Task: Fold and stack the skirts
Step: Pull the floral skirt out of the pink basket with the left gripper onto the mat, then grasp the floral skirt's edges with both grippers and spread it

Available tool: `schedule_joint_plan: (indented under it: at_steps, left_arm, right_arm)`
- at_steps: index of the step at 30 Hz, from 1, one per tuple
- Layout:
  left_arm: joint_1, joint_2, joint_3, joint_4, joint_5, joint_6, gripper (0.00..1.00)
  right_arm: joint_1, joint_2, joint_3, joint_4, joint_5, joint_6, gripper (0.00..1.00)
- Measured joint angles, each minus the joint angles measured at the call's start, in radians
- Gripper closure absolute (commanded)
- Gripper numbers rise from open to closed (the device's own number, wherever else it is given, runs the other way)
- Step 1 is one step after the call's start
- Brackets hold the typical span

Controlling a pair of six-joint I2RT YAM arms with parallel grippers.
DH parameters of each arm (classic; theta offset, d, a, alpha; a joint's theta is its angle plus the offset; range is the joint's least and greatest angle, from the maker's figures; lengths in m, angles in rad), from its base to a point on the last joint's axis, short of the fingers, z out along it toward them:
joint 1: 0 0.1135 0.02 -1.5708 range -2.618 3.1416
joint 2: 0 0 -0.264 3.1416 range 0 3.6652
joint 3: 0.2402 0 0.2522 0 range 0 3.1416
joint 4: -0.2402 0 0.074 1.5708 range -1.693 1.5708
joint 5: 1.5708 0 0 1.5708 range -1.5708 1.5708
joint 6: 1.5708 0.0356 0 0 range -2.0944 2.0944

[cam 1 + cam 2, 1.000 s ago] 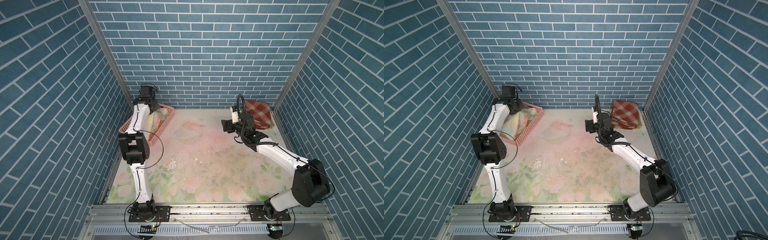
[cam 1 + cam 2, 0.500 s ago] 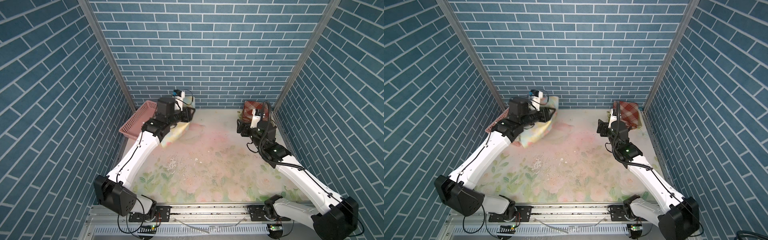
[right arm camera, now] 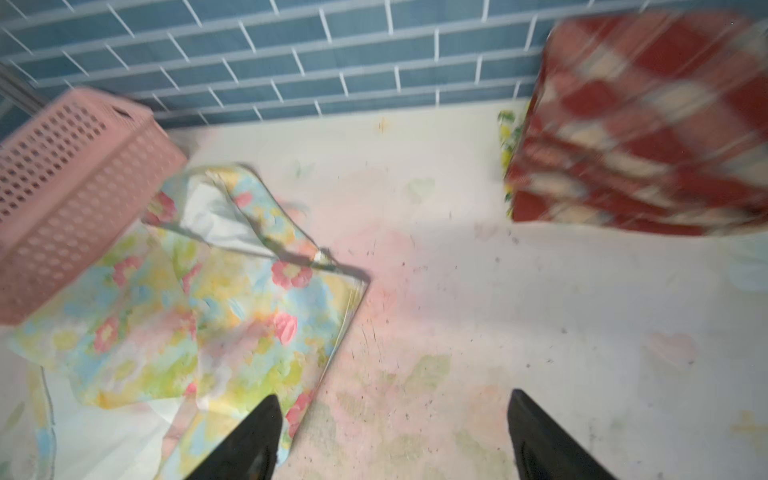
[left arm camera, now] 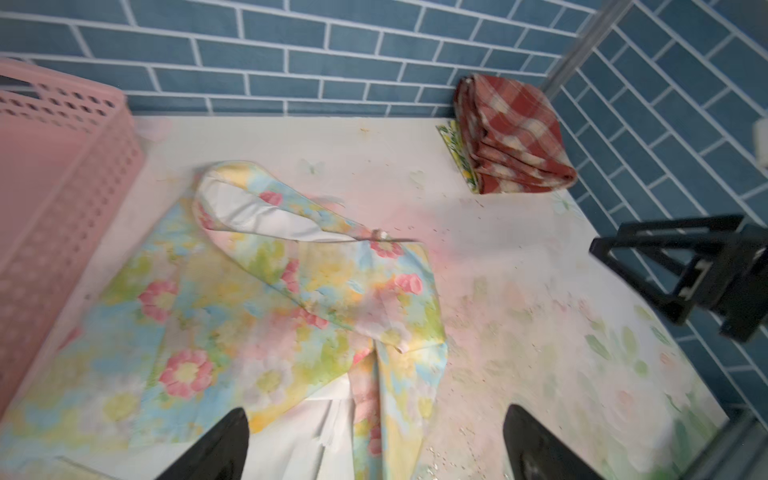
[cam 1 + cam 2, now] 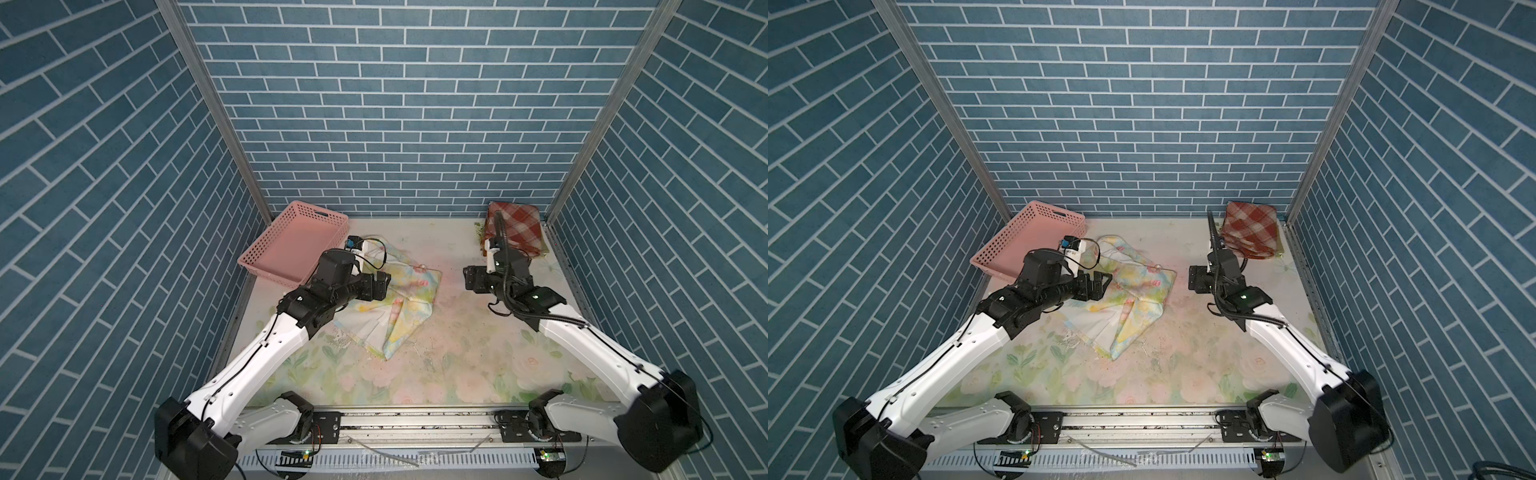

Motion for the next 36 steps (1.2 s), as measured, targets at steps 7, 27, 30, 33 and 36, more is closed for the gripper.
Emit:
schedule_joint_plan:
  at_steps: [7, 27, 30, 33, 36]
  left_arm:
    - [0.095, 0.097, -0.026, -0.106, -0.137, -0.069, 0.05]
    - [0.206, 0.185, -0.122, -0.086, -0.178, -0.174, 0.08]
    - [0.206, 0.199, -0.13, -0.065, -0.174, -0.176, 0.09]
    - [0.206, 0.226, -0.134, -0.051, -0.171, -0.177, 0.09]
    - [0.206, 0.272, -0.129, -0.033, -0.164, -0.177, 0.1]
  right_arm:
    - [0.141, 0.375, 0.112, 0.016, -0.064, 0.009, 0.15]
    - [0.256, 0.604, 0.297, 0.053, -0.008, 0.0, 1.0]
    - [0.179, 0.419, 0.164, 0.084, -0.018, 0.02, 1.0]
    - [0.077, 0.309, 0.032, 0.139, -0.043, 0.059, 0.6]
    - [-0.002, 0.302, -0.062, 0.151, -0.072, 0.093, 0.25]
